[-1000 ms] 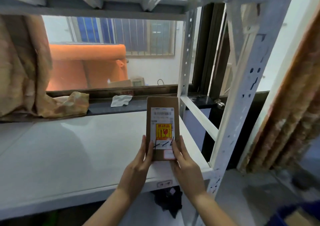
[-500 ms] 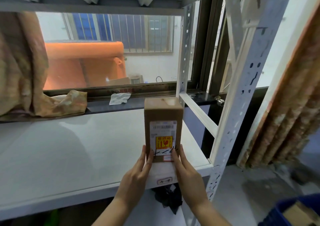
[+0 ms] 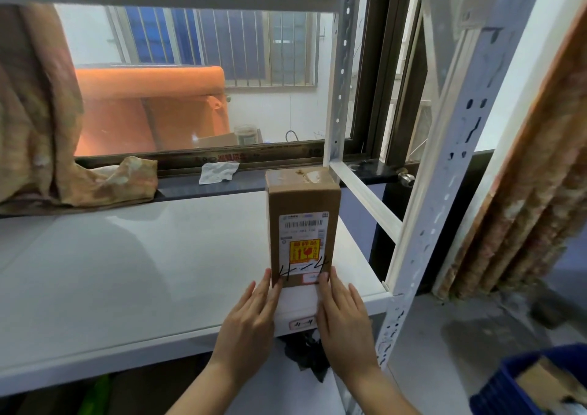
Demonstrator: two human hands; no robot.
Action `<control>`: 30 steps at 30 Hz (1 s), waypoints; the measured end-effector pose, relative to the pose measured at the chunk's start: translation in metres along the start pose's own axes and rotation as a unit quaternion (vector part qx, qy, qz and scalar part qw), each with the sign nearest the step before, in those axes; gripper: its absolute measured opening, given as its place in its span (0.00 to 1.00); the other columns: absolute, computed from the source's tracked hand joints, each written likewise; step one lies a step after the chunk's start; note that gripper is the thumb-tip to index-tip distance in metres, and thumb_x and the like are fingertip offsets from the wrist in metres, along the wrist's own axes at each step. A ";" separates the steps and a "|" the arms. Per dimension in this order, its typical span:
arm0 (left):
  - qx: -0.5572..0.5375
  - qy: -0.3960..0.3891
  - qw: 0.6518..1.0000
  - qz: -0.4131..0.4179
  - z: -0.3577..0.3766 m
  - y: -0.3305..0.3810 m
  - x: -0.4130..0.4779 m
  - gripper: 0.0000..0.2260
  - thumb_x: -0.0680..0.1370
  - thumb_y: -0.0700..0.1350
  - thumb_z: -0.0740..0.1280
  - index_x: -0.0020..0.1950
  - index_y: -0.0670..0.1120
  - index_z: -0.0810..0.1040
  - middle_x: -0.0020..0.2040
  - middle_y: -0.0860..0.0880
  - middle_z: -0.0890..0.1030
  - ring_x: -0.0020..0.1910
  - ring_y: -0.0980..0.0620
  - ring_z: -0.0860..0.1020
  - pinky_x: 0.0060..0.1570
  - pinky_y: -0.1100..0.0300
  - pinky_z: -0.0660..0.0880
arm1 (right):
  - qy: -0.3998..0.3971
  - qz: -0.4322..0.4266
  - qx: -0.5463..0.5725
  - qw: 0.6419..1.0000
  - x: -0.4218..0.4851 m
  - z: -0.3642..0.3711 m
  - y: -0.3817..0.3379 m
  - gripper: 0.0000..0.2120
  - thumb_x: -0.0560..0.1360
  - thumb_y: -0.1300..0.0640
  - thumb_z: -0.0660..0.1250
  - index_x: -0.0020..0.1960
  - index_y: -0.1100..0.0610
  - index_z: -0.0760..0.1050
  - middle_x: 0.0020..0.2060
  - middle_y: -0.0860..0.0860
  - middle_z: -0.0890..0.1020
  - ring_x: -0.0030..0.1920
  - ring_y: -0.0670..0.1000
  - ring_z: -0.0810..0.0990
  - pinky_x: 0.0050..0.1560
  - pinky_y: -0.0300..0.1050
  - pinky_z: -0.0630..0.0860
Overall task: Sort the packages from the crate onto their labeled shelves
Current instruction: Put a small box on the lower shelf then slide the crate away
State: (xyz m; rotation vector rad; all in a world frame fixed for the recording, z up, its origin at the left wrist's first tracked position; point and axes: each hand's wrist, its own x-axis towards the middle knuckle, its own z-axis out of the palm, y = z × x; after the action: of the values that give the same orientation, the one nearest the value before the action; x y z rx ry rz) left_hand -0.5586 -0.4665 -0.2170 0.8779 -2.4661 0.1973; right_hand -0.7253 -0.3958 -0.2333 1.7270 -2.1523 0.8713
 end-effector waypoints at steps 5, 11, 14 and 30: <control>-0.013 -0.045 0.999 -0.014 0.003 0.003 -0.002 0.34 0.66 0.35 0.73 0.71 0.40 0.66 0.69 0.40 0.69 0.67 0.45 0.71 0.63 0.51 0.71 | -0.047 0.023 -0.023 0.998 0.001 -0.002 0.002 0.25 0.80 0.47 0.48 0.74 0.55 0.64 0.69 0.52 0.72 0.69 0.52 0.69 0.67 0.53 0.61; 0.046 -0.069 0.996 -0.031 -0.015 0.010 -0.012 0.26 0.71 0.36 0.60 0.70 0.43 0.69 0.69 0.43 0.71 0.67 0.45 0.70 0.74 0.55 0.43 | -0.057 -0.038 -0.020 0.997 -0.001 -0.040 -0.003 0.25 0.82 0.46 0.43 0.70 0.54 0.70 0.66 0.50 0.75 0.65 0.51 0.74 0.62 0.51 0.69; 0.052 -0.069 0.996 -0.021 -0.045 0.018 -0.018 0.27 0.68 0.35 0.61 0.68 0.43 0.71 0.68 0.44 0.72 0.67 0.44 0.71 0.71 0.52 0.50 | -0.039 -0.132 0.015 0.990 -0.001 -0.067 -0.018 0.25 0.71 0.55 0.66 0.67 0.53 0.69 0.62 0.50 0.79 0.61 0.51 0.78 0.56 0.54 0.78; 0.252 0.013 0.963 -0.099 -0.398 -0.056 -0.167 0.30 0.67 0.37 0.70 0.68 0.46 0.70 0.66 0.46 0.74 0.66 0.47 0.73 0.71 0.53 0.55 | 0.003 -0.404 0.108 0.909 0.015 -0.244 -0.341 0.29 0.61 0.67 0.74 0.62 0.55 0.77 0.59 0.53 0.80 0.57 0.54 0.80 0.56 0.49 0.78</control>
State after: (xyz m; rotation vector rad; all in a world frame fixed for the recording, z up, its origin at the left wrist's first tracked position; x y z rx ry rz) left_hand -0.2472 -0.2999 0.0372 1.3105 -2.3146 0.7824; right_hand -0.4475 -0.3055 0.0679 2.4087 -1.1325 0.8600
